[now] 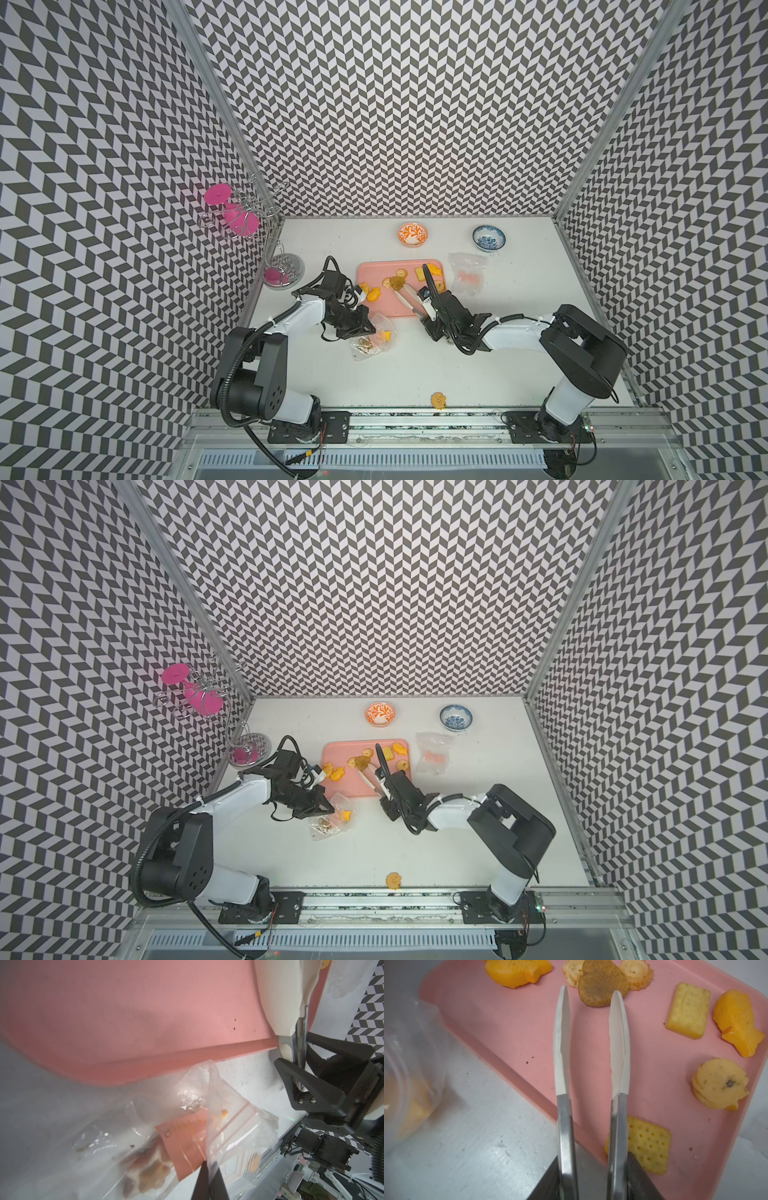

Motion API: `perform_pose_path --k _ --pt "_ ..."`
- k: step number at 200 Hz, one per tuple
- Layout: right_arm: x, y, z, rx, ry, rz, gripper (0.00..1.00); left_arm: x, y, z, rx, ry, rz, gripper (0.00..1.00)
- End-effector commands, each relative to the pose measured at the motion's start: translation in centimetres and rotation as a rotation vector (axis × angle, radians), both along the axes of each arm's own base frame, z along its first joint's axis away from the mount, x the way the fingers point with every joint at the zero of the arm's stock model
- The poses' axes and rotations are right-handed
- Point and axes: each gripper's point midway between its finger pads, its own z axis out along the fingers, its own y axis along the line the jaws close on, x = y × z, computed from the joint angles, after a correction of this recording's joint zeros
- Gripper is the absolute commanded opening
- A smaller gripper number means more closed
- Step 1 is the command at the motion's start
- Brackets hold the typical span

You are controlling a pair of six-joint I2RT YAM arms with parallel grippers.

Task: Put the cookies into a resealable bag to prevent moisture
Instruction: Pick up the cookie from the tray.

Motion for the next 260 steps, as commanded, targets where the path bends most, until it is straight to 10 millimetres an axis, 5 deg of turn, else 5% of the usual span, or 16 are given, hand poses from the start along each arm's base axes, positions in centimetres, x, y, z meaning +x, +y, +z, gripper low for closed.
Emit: perform_pose_path --k 1,37,209,260 --pt "1.0 0.8 4.6 0.065 -0.078 -0.009 0.46 0.2 0.1 -0.1 -0.003 -0.011 -0.006 0.0" --pt "1.7 1.0 7.3 0.064 -0.086 0.008 0.46 0.3 0.2 0.0 0.002 -0.015 -0.012 0.0" --pt "5.6 2.9 3.9 -0.079 0.056 0.111 0.53 0.1 0.2 -0.2 0.006 -0.009 -0.028 0.0" --pt "5.5 2.2 3.2 -0.125 0.064 0.106 0.44 -0.1 0.2 -0.3 0.007 -0.005 -0.029 0.0"
